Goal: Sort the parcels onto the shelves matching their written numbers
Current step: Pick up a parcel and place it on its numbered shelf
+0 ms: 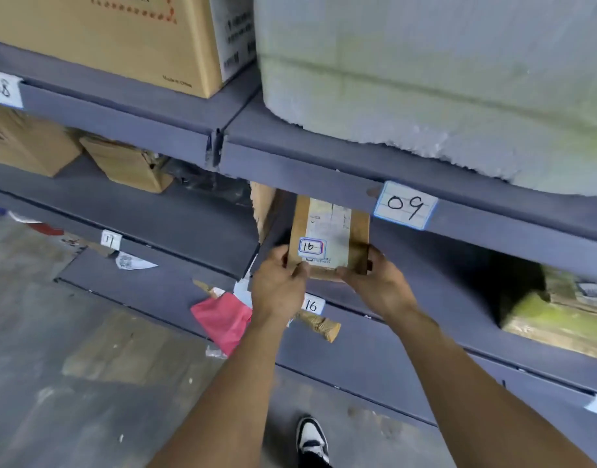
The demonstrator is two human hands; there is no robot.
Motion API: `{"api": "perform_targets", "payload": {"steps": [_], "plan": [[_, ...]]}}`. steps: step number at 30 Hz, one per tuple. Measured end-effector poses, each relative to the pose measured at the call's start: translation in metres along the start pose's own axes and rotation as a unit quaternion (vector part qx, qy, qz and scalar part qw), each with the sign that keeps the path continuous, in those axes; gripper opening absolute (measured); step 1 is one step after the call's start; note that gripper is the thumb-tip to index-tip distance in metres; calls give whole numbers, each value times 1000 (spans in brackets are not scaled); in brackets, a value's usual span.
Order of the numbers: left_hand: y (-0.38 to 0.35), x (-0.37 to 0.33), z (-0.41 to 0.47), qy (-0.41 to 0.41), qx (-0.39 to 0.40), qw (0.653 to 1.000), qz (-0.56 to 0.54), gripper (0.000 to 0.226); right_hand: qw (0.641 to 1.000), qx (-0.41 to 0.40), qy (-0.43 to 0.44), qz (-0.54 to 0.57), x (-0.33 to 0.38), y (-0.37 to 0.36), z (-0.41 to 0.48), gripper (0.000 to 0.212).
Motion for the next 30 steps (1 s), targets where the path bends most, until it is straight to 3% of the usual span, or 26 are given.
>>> {"api": "perform_targets", "payload": {"steps": [11, 18, 25, 30], "plan": [[-7, 10, 39, -12, -65, 997, -38, 11, 995, -98, 14, 29, 0, -26, 30, 30], [-20, 11, 73, -31, -70, 996, -41, 37, 990, -126, 11, 64, 8, -35, 65, 39], [-36, 7, 102, -71, -72, 995, -14, 58, 988, -139, 48, 52, 16, -34, 96, 33], [-45, 8, 119, -71, -49, 996, -16, 70, 984, -166, 62, 37, 18, -33, 114, 43]]}}
Point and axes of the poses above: each hand's wrist, its own z-axis towards the middle knuckle, its own y-axis out of the back of the hand, x = y × z, the point moved 2 cm from there along z, towards the middle knuckle
